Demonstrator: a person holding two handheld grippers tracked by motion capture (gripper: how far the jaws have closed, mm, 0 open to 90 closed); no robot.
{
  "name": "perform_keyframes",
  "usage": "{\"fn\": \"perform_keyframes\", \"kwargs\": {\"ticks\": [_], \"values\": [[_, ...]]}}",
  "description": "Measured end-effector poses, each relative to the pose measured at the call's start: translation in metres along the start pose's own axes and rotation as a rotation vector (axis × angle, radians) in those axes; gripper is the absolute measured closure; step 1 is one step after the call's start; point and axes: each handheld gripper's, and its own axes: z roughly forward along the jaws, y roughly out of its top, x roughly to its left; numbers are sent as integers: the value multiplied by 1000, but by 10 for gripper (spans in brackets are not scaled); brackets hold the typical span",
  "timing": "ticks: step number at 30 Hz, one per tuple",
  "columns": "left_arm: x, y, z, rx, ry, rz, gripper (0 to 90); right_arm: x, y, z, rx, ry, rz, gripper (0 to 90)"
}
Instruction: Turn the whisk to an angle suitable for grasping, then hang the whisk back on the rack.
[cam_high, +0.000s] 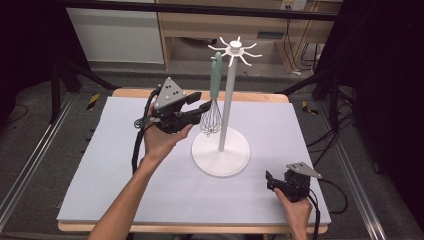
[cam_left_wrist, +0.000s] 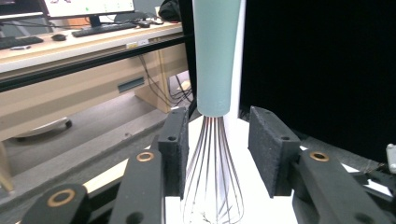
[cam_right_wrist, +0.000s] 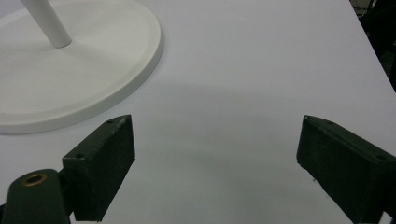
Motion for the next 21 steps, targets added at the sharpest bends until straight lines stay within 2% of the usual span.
{"fn": "perform_keyframes", "kwargs": {"ticks": [8, 11, 16, 18, 21], "values": [[8, -13, -18, 9, 22, -13, 524, -2, 0, -1, -8, -2, 5, 118], [15, -25, -31, 3, 43, -34, 508, 0, 0, -1, -5, -2, -1, 118], [26, -38, -40, 28, 72, -45, 488, -1, 0, 0, -1, -1, 2, 118], [35, -49, -46, 44, 87, -76, 479, -1, 0, 2, -1, 0, 5, 118], [41, -60, -50, 63, 102, -86, 465, 0, 0, 2, 10, 4, 1, 118]]}}
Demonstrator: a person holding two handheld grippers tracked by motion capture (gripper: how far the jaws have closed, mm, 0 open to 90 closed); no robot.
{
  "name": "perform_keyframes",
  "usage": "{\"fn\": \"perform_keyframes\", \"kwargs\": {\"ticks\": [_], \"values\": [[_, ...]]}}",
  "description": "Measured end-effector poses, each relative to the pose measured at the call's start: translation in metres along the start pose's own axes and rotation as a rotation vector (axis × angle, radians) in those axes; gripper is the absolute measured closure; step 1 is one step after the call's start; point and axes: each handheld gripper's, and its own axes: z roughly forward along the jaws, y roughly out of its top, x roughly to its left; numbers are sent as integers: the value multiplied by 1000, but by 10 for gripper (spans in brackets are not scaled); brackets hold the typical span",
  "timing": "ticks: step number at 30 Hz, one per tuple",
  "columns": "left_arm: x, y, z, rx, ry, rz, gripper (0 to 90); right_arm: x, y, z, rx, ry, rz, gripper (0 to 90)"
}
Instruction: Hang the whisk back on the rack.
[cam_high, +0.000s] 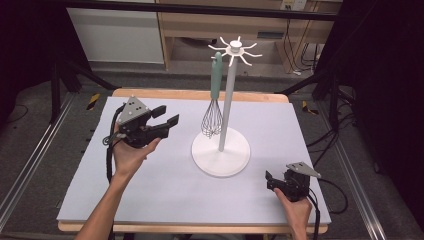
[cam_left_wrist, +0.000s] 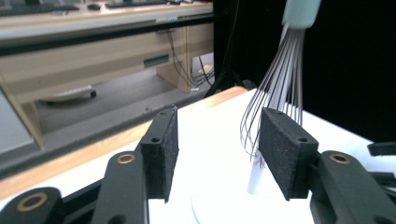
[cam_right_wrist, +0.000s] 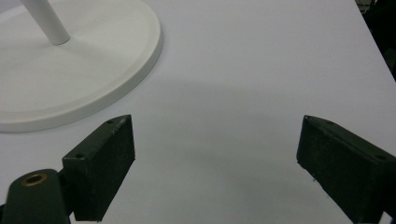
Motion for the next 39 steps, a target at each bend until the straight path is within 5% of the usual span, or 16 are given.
{"fn": "perform_keyframes", "kwargs": {"ticks": [12, 25, 39], "values": [[30, -51, -5, 72, 61, -70, 406, -7, -1, -3, -7, -6, 20, 116], [59, -127, -21, 145, 157, -149, 371, -9, -3, -4, 2, -4, 15, 111], [72, -177, -41, 217, 246, -185, 341, -17, -8, -6, 33, -4, 12, 106]]}}
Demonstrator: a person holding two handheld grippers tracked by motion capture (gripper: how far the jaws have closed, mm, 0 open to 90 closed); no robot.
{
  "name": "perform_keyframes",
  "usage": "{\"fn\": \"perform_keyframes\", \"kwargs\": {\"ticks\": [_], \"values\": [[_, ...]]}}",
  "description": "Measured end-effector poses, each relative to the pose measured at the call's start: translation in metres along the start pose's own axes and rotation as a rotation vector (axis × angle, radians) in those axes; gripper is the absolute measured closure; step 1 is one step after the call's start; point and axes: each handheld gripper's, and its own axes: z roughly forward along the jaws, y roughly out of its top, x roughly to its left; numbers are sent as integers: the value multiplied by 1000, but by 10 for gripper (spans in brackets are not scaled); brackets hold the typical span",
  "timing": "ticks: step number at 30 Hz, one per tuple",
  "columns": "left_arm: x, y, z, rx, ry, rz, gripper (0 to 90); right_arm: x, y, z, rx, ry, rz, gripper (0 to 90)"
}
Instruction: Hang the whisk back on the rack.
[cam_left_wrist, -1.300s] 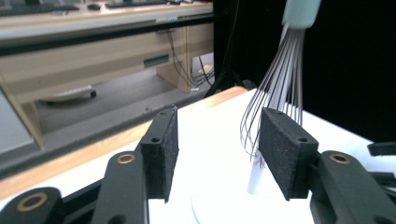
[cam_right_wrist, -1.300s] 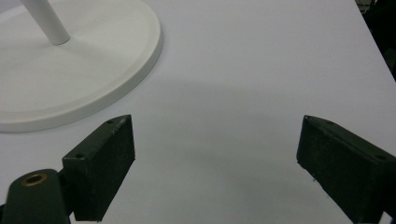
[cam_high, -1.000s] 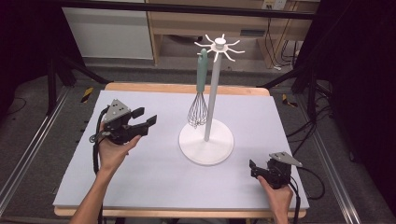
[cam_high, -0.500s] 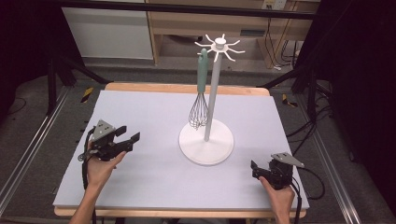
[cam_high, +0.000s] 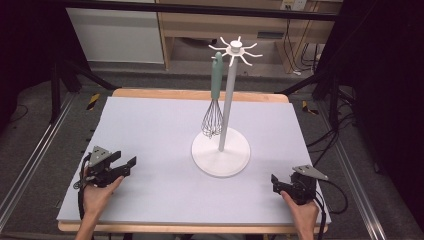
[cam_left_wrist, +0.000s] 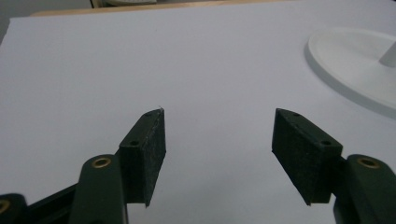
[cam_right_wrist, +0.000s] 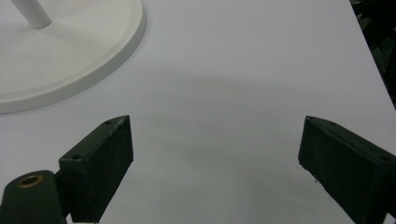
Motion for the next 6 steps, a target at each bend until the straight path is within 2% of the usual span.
{"fn": "perform_keyframes", "kwargs": {"ticks": [2, 6], "values": [[5, -9, -2, 9, 19, -14, 340, -2, -1, -1, -1, -1, 4, 105], [12, -13, -7, 1, 34, -39, 340, -3, -2, 0, -1, 0, 6, 104]]}}
